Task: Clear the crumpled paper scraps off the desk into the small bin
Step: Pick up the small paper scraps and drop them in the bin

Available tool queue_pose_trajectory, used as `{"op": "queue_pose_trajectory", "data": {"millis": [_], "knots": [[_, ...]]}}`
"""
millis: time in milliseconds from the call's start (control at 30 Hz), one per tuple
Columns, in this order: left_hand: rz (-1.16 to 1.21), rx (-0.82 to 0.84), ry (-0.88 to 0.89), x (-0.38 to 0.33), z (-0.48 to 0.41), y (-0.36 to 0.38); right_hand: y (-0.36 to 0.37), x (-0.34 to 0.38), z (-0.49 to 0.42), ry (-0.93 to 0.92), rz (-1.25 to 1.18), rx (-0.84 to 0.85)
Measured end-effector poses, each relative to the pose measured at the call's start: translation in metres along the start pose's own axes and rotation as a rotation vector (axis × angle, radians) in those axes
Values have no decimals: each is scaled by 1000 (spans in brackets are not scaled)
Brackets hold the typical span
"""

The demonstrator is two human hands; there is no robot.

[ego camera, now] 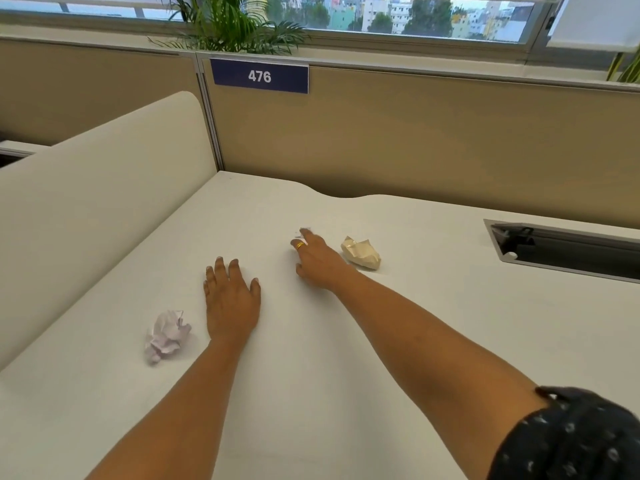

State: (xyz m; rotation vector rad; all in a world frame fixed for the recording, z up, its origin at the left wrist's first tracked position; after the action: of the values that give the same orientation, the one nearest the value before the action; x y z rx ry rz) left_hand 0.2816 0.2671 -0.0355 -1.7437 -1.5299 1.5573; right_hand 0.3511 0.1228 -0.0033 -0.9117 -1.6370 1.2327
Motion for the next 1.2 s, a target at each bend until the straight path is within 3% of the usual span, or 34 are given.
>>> {"op": "queue_pose_trajectory", "data": {"millis": [133,267,367,467,733,1033,1200], "knots": [[8,-18,3,2,0,3,8,-4,-25,46,-3,-42],[22,-38,32,4,0,6,19,-8,-40,114,-24,26],[41,-52,44,4,2,7,24,-10,-41,97,13,80],[72,-53,32,3,4,6,23,-7,-34,56,19,20],[154,-15,47,-5,11,-3,8,4,4,-21,73,-134],[63,-33,228,-17,53,-23,-11,-3,82,-32,-24,-136],[154,-30,250,-31,88,-33,-22,-16,129,-36,-29,-101]]}}
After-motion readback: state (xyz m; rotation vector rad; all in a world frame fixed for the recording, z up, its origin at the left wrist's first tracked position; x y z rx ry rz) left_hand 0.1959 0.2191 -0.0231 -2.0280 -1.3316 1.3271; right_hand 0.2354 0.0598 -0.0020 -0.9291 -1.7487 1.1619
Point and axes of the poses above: each hand's wrist, its own z-axis away from the middle knuckle, its own y-axis out of the palm, x = y × z, the point moved 3 cm from there along -z, towards the middle knuckle, and after that the axes turned 11 degrees about -x, right-handed, at the moved point
